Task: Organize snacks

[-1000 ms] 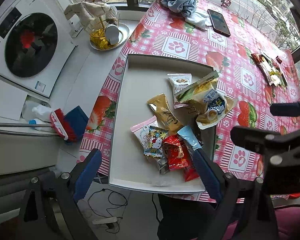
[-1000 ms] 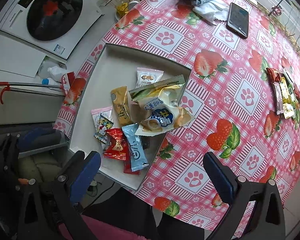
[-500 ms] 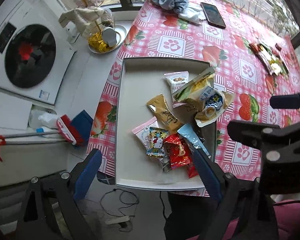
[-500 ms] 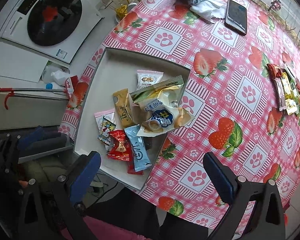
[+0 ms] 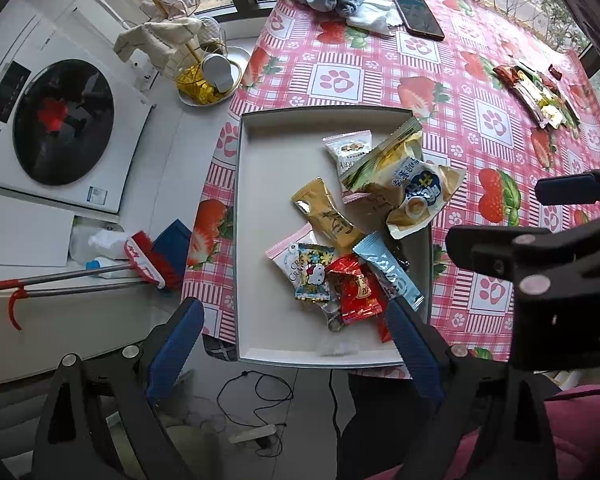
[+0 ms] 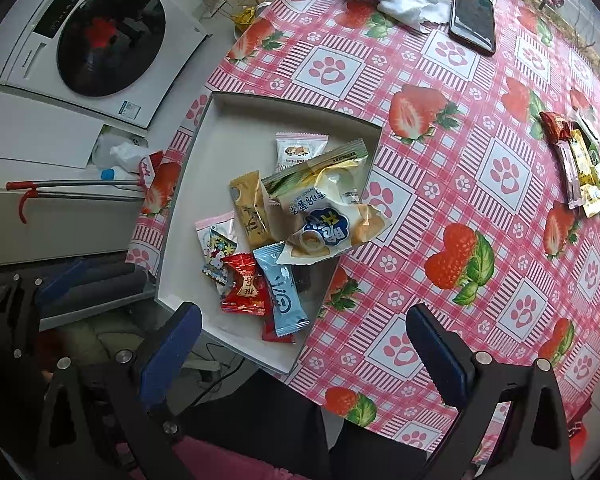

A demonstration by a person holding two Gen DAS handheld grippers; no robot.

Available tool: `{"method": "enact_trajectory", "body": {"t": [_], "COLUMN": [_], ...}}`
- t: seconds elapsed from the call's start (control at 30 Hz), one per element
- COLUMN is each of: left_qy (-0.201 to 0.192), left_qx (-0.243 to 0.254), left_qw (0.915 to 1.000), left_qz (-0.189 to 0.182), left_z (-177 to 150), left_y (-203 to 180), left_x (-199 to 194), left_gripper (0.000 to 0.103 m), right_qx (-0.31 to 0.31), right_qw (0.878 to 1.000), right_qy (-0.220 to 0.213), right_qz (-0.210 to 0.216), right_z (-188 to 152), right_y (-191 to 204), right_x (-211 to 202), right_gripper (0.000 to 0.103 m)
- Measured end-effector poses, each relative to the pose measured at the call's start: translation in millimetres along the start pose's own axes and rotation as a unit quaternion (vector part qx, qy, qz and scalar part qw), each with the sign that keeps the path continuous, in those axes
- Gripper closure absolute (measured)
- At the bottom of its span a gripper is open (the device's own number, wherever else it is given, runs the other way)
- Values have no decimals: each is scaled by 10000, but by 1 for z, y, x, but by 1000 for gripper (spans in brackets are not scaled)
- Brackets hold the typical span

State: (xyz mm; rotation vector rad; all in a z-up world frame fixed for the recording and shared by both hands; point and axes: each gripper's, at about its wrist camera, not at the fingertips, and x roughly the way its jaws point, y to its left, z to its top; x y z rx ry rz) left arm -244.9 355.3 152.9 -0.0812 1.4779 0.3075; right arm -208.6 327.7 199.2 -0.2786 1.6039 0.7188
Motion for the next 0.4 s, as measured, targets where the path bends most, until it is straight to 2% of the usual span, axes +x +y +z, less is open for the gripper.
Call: {"method": "enact_trajectory", "body": {"t": [0.27,0.4], "left_qy": [23,-116], "left_qx": [-43,-175], "left_qw": [10000,9998], "left_qz": [27,-61], "left_z": [-3,-6], "left_y": [2,6], "left_x": [-1,-7], "left_gripper": [9,9], "right_qx": [-73,-90], "right_qw": [10000,9999], "right_qy": [35,13], "right_qz": [36,132], "right_z": [-2,-3], "right_y": [4,5], "right_x": [2,3], "right_gripper": [0,0]}}
